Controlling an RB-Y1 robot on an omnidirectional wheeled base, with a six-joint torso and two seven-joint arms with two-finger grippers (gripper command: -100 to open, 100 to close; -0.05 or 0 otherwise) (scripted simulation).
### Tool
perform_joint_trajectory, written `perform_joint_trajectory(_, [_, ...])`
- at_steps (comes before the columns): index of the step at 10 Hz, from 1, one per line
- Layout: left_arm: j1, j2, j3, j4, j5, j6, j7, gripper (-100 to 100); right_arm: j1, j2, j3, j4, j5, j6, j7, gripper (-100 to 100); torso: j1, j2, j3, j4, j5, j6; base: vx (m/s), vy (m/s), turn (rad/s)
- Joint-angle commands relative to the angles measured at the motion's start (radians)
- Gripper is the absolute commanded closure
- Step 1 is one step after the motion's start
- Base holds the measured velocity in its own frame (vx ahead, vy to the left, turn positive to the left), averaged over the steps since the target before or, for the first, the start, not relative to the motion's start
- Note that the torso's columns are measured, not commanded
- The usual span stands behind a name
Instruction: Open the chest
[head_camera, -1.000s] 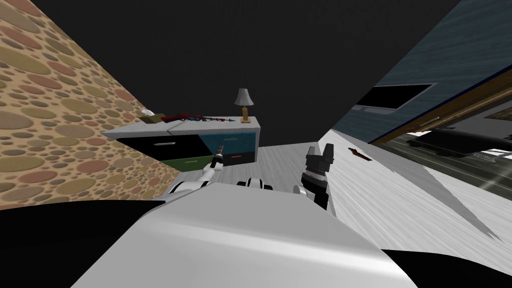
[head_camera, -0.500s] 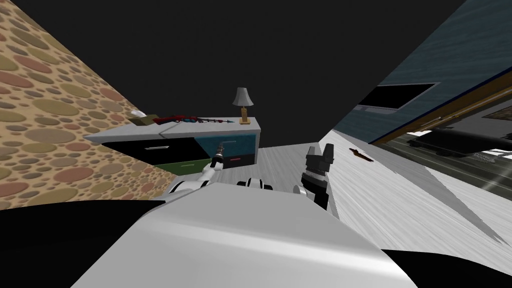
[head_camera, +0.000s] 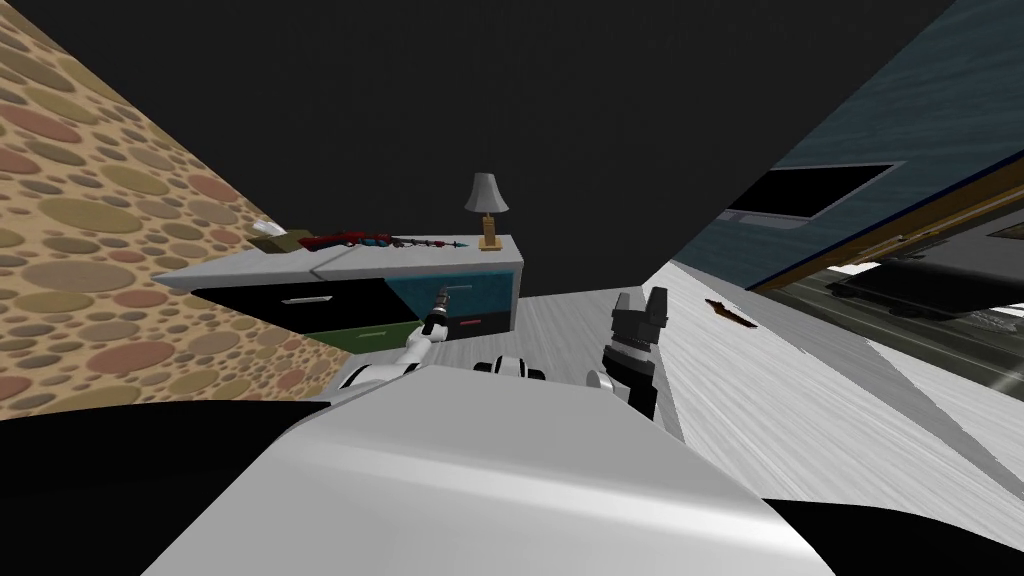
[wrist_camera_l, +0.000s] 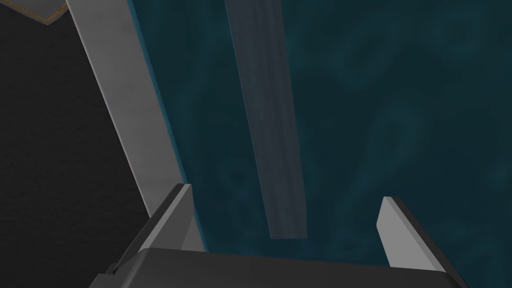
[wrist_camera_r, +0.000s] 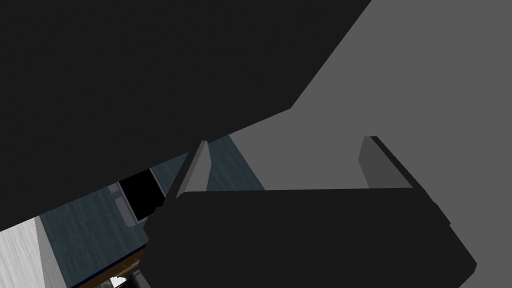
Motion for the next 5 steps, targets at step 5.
perform_joint_trajectory(5, [0.054, -0.043, 0.005, -0.13, -0.043, 0.064, 0.006, -100, 0.0, 0.0, 0.0, 0.0, 0.0, 0.0, 0.0, 0, 0.0, -0.002, -0.001, 0.0, 0.0, 0.0, 0.046, 0.019, 0.043])
